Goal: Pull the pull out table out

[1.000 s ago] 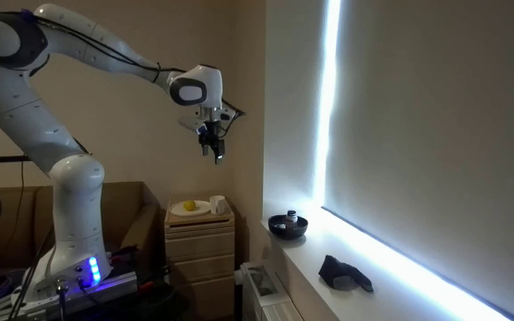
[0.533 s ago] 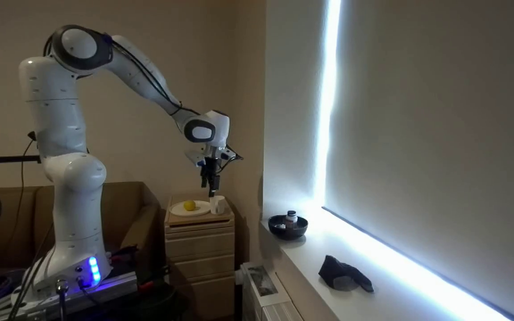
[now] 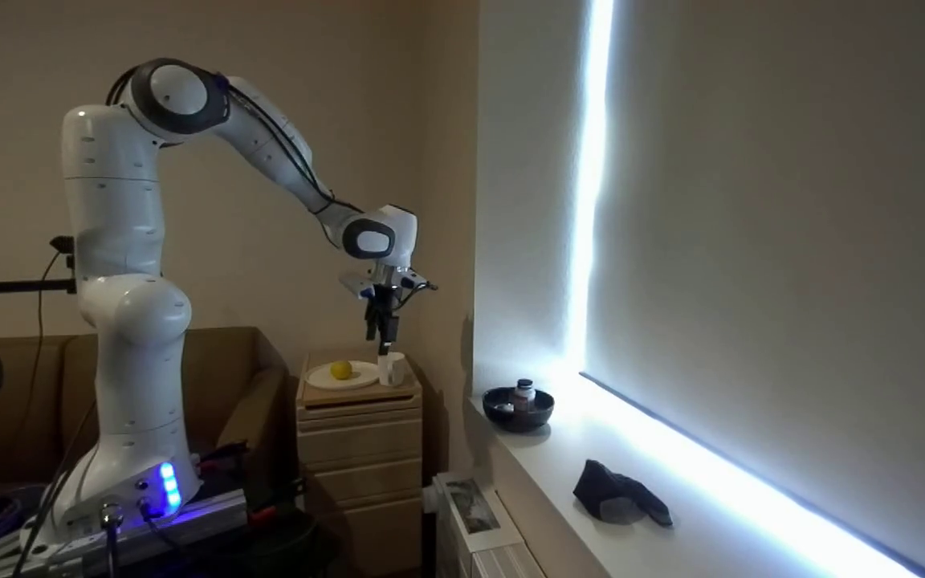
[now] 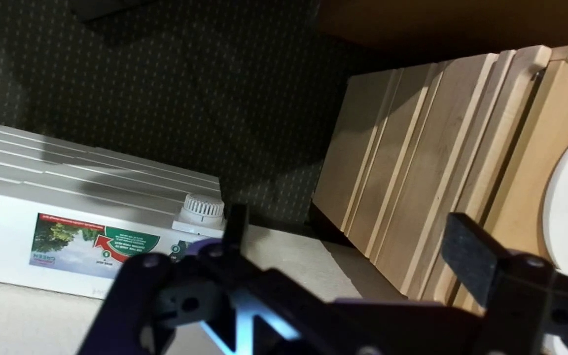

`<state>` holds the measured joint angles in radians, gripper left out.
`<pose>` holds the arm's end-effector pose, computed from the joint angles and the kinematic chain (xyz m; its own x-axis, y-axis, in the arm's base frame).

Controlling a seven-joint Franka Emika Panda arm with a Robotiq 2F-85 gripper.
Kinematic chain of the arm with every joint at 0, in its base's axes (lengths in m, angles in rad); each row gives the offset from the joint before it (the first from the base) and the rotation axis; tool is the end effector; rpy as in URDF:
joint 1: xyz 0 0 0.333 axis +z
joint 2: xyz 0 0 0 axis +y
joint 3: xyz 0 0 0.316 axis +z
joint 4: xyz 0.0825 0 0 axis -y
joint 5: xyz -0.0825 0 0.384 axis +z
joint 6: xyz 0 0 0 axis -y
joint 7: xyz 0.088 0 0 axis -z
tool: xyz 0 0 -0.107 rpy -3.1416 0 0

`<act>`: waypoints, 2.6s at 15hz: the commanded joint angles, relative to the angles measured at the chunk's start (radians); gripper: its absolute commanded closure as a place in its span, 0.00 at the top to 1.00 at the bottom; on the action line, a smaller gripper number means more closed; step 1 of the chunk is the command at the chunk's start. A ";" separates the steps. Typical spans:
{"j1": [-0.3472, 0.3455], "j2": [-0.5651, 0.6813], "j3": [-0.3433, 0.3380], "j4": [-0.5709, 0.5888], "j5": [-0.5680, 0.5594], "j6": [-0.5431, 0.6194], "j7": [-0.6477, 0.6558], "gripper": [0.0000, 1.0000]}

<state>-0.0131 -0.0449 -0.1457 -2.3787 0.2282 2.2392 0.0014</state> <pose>0.4758 -0.0694 0.3322 0.9495 -0.2946 -0.1077 -0.3095 -0.9356 -0.1696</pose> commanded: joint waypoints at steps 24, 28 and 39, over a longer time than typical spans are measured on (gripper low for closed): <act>0.128 0.631 0.280 0.198 0.120 0.599 0.237 1.00; 0.187 0.781 0.226 0.337 0.061 0.599 0.308 1.00; 0.128 0.856 0.300 0.392 0.125 0.662 0.293 1.00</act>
<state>0.1552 0.7732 0.1124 -2.0096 0.3248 2.8581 0.3040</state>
